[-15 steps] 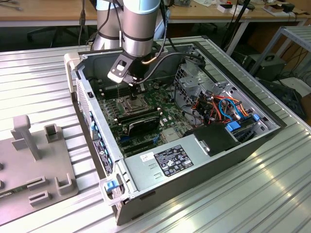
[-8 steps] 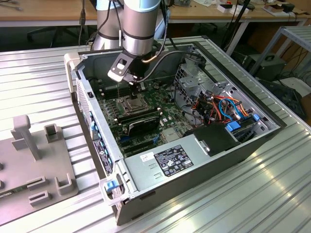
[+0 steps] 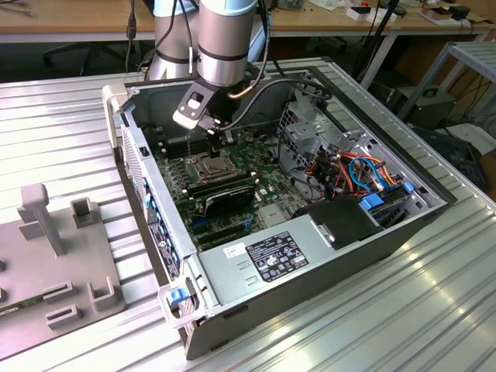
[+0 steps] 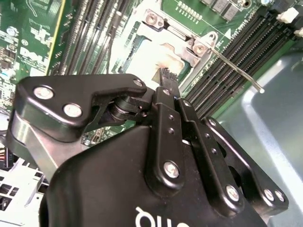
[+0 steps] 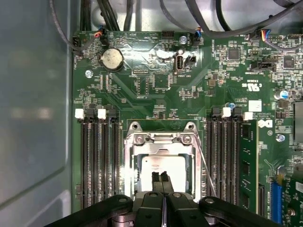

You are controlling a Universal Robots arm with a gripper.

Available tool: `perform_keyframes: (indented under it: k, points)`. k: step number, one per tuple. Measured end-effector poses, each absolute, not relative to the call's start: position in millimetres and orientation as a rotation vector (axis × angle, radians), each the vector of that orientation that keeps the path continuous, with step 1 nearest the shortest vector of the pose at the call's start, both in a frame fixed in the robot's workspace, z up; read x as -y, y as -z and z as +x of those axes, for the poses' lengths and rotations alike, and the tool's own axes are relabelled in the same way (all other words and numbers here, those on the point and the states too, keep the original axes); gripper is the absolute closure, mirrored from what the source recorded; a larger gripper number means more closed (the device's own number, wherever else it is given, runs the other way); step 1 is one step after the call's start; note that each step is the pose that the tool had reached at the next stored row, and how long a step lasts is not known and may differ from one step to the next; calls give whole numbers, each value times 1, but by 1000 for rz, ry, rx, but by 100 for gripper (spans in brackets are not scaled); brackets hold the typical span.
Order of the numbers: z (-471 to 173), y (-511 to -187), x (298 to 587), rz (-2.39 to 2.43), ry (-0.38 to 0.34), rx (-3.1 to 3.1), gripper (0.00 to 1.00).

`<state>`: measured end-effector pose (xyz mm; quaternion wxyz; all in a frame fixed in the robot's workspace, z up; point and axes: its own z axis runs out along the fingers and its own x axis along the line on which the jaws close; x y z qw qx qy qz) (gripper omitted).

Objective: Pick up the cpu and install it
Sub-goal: 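Close the cpu cover, then install the first cpu locking lever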

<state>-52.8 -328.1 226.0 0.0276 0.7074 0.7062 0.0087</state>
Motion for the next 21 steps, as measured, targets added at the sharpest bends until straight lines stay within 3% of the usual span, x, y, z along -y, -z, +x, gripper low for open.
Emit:
perform_keyframes:
  k: [21]
  points:
    - [-53,-226,333,2184,-27,-2181,89]
